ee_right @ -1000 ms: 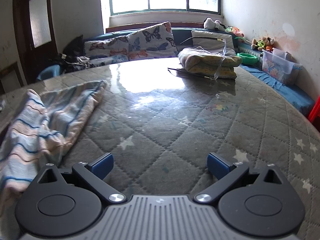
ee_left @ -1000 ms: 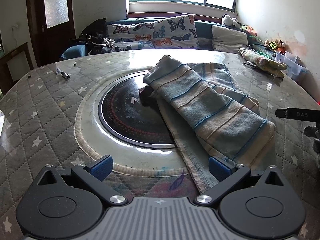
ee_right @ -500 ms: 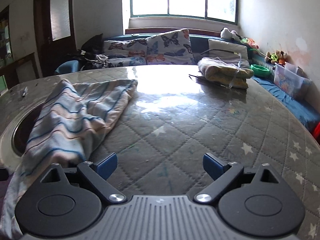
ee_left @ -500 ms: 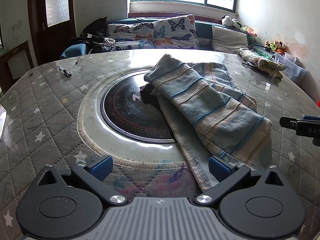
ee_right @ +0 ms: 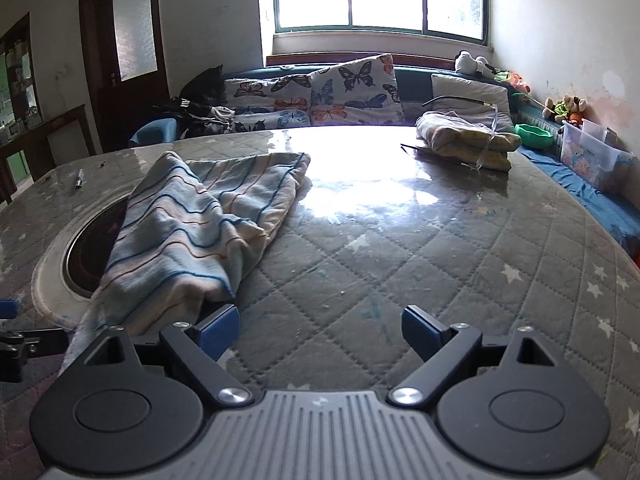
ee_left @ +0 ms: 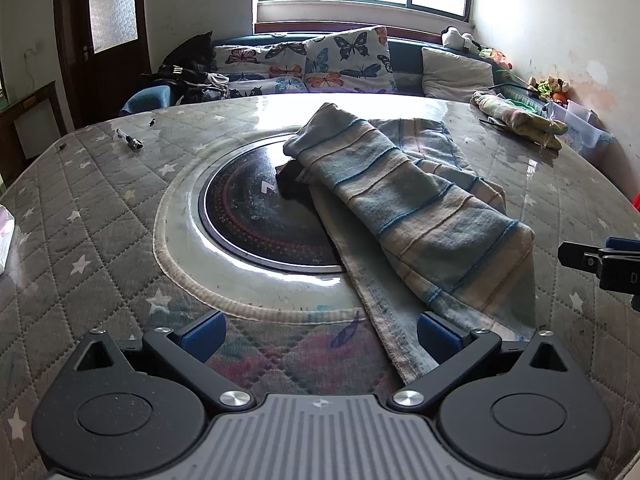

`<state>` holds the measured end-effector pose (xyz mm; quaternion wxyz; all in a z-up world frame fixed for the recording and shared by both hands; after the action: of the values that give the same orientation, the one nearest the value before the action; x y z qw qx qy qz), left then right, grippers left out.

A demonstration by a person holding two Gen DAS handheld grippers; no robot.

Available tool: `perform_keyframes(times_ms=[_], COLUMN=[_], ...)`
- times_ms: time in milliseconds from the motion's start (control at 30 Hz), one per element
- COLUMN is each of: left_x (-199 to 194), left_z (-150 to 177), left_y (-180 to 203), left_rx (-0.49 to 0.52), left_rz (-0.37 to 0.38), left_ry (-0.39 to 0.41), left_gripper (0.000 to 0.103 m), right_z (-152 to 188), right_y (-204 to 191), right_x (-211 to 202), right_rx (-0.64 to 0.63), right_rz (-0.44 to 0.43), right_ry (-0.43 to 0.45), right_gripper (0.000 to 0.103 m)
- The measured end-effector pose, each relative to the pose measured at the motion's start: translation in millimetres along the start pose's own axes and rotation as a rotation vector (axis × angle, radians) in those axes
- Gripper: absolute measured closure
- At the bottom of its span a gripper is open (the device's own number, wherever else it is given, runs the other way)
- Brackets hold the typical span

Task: Fold clothes
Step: 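Move both grippers toward the crumpled striped towel on the cooktop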

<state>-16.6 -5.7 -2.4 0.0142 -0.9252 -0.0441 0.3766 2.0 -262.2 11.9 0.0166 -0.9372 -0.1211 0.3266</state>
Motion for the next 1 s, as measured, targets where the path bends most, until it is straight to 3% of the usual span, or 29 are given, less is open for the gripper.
perform_keyframes(times_ms=[1000], left_x=[-14.6], left_z=[12.5], left_y=[10.3], left_rx=[0.001], left_rz=[-0.015], left_ry=[-0.007], left_gripper=[0.000], right_z=[23.6], right_y=[-29.9], right_x=[-21.8], right_rx=[-0.067], right_rz=[-0.090], right_ry=[-0.031], right_gripper=[0.016])
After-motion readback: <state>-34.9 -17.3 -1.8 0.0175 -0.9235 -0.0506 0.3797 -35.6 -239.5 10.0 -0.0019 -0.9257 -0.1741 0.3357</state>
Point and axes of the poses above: each gripper's, at about its wrist camera, not at the fingertips, and x roughly the way its jaws point, y to its right, z to its underside, the point moved 1 cm from there along x, roughly the way its jaws point, and after that the axes turned 6 degrees about -z, right-handed, at the moved point
